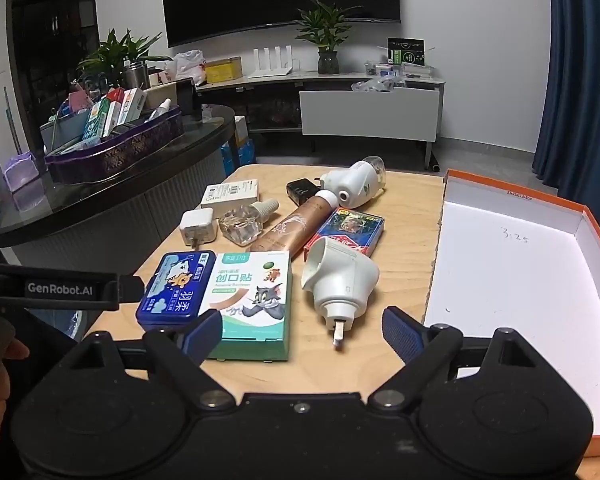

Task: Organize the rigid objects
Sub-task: 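Move both grippers toward the blue box and the green bandage box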

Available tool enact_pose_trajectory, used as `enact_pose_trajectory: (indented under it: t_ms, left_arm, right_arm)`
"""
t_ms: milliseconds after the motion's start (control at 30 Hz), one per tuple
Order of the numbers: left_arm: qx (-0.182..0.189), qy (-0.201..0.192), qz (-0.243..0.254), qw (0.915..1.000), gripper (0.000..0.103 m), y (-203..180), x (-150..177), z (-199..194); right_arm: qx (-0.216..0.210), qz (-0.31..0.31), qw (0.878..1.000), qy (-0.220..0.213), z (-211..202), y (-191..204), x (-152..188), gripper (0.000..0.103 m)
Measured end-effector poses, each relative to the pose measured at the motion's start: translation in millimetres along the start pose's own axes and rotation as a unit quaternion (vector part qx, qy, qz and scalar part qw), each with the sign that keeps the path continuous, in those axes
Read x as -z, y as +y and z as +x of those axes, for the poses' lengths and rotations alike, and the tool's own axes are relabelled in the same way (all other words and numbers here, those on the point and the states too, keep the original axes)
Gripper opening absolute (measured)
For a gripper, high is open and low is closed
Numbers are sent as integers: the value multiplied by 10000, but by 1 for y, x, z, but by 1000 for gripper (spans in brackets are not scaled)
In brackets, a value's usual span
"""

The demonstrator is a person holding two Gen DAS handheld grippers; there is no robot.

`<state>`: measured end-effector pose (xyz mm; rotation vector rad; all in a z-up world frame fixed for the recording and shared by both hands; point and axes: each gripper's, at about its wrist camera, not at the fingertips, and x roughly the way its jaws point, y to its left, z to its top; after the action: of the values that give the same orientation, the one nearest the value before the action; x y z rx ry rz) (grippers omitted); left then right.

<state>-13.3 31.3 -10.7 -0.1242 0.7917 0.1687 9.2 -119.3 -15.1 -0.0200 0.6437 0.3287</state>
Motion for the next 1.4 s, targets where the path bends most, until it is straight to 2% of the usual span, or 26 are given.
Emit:
enact_pose_trajectory:
  t_ms: [967,1100,1400]
  left_arm:
    - [-43,121,35,9999,103,-5,1,12]
    - [-54,142,30,9999,103,-5,1,13]
    - [-52,182,42,9998,103,-8,2,18]
  right_arm:
    - [-152,-45,9996,214,13,6,4,102]
    - [-108,-102,9998,134,15,7,5,102]
    - [-121,-68,9995,290,17,7,5,102]
